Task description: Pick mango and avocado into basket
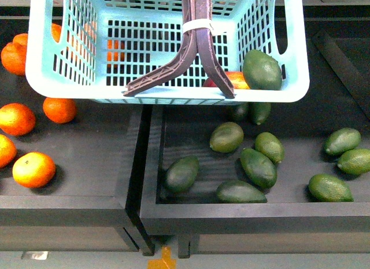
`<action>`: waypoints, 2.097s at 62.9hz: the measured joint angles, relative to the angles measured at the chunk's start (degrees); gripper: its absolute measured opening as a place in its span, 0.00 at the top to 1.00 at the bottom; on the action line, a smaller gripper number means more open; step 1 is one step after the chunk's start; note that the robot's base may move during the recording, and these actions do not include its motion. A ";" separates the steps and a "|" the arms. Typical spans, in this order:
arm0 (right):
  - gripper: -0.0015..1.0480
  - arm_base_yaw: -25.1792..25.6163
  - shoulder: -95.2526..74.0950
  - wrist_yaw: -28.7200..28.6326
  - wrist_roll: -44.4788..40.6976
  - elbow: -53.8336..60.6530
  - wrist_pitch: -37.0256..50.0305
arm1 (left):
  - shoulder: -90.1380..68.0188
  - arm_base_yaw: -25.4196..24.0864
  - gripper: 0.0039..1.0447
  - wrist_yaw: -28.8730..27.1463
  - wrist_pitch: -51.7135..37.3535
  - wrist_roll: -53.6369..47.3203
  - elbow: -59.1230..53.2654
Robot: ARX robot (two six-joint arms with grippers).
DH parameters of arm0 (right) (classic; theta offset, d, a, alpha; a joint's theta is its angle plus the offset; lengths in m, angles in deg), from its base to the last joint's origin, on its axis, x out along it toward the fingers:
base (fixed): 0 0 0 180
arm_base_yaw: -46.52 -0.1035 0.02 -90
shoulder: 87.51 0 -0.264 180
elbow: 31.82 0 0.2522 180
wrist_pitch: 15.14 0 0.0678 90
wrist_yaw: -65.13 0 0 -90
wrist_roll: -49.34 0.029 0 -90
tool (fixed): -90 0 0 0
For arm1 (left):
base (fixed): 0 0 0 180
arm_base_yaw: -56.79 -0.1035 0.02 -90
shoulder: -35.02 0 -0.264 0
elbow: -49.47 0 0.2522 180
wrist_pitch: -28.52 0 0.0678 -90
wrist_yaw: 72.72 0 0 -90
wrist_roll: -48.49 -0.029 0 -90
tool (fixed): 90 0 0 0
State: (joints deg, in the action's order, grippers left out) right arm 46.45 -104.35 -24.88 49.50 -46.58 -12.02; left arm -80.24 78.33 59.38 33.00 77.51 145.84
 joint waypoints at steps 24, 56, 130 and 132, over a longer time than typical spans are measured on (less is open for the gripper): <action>0.98 0.00 6.29 0.00 0.00 0.00 -6.36 | 0.00 0.00 0.89 -0.04 0.00 0.02 0.00; 0.48 0.00 16.44 0.02 -0.02 -0.02 -16.79 | 0.00 0.07 0.89 0.00 0.00 0.04 0.00; 0.08 0.00 16.66 0.02 0.00 -0.02 -16.96 | -0.04 0.04 0.89 0.07 0.00 0.31 0.00; 0.08 0.00 16.68 0.09 -0.02 -0.02 -16.96 | -0.04 0.04 0.89 0.04 0.00 0.33 0.00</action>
State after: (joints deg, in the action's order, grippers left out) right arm 46.45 -87.67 -24.80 49.48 -46.60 -28.98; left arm -80.29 78.37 59.43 33.00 77.84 145.84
